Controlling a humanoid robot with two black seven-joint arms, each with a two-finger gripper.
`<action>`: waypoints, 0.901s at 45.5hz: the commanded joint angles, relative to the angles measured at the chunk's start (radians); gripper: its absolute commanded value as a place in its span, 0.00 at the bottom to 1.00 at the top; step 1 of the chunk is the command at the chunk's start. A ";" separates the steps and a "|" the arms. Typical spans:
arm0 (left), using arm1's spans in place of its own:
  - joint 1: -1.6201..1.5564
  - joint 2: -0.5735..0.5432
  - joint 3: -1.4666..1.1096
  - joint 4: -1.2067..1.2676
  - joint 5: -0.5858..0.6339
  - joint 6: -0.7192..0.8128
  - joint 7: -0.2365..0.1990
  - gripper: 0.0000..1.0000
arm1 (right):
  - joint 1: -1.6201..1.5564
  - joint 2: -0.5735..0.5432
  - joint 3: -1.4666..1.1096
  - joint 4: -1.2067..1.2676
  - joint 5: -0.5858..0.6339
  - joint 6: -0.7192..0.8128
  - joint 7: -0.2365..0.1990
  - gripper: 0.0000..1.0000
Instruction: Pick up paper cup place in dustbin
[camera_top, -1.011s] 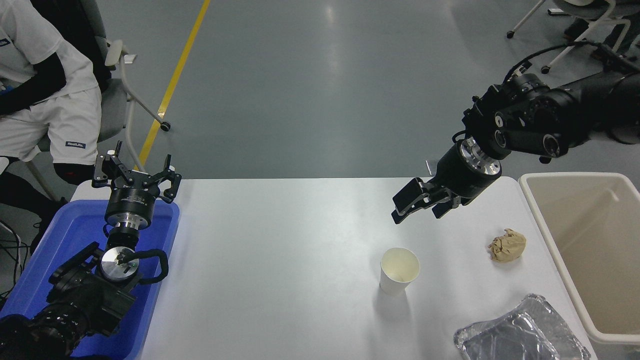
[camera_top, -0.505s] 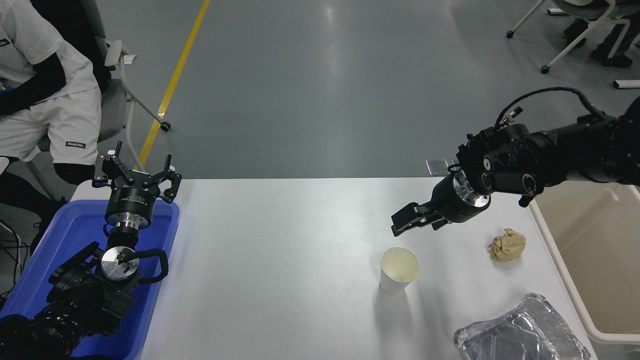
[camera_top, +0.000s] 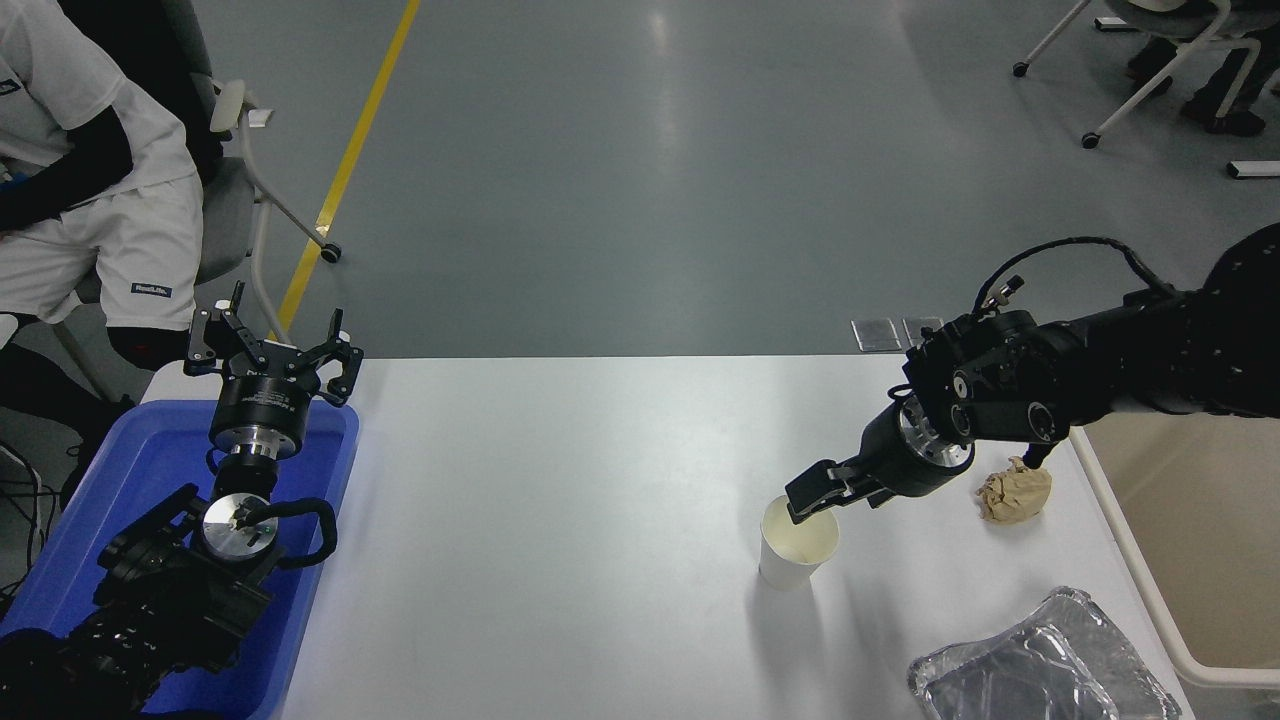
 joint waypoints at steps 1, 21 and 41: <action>0.000 0.000 0.000 0.000 0.000 0.000 0.000 0.99 | -0.035 0.005 0.010 -0.007 0.001 -0.065 -0.010 1.00; 0.000 0.000 0.000 0.000 0.000 0.000 0.000 0.99 | -0.083 0.018 0.012 -0.004 0.003 -0.128 -0.063 1.00; 0.000 0.000 0.000 0.000 0.000 0.001 0.000 0.99 | -0.090 0.018 0.026 -0.002 0.004 -0.130 -0.103 0.60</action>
